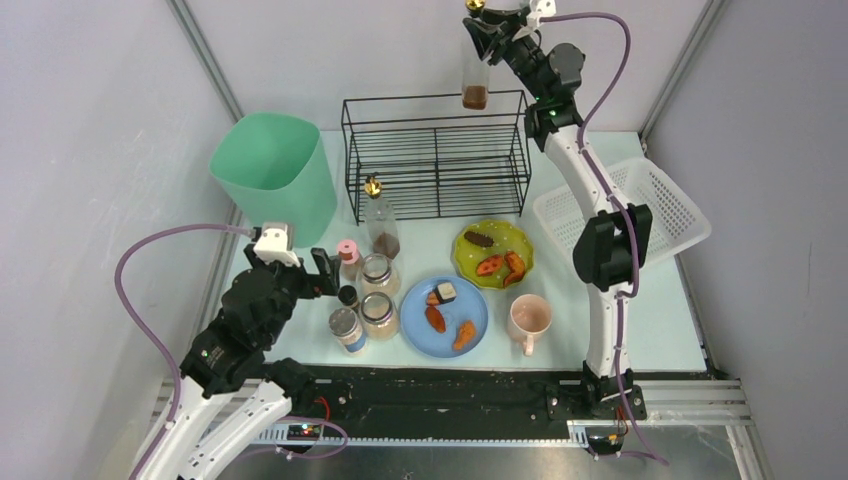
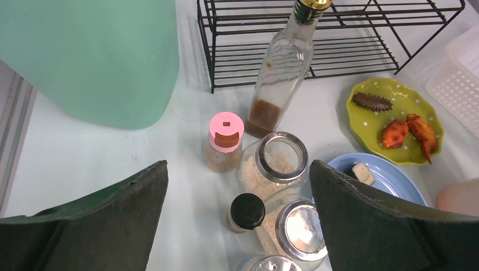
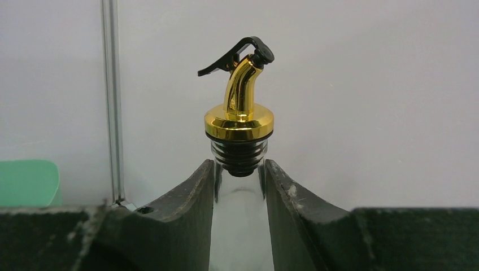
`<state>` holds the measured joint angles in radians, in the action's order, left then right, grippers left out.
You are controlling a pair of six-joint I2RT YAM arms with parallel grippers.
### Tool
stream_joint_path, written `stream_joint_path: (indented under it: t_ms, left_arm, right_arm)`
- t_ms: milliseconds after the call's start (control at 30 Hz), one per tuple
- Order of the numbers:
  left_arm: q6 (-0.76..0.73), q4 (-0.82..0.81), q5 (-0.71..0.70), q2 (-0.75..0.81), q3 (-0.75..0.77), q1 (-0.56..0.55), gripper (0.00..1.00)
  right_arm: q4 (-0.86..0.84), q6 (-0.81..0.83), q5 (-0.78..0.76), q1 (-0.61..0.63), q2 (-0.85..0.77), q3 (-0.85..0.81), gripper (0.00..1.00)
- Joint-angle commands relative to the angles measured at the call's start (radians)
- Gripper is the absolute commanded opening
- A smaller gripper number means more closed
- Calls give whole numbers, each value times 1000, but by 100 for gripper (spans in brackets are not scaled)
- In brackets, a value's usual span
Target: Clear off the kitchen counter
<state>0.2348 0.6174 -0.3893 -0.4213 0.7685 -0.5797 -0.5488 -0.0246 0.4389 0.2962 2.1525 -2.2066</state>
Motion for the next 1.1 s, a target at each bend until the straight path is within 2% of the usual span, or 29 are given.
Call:
stream_joint_path:
  t_ms: [0,533,1067]
  left_arm:
    - [-20,-9,-6,-11,0,8,98]
    - [-21,-10,-5,-28,-1,18,98]
    - [-22,-11,12,-43,2,29,98]
  right_arm:
    - [-162,-28,16,-6,-37,-46,0]
    - [-257,-113,54,-55,-45,113,0]
    - [-193,-156,68,-116,-5,158,0]
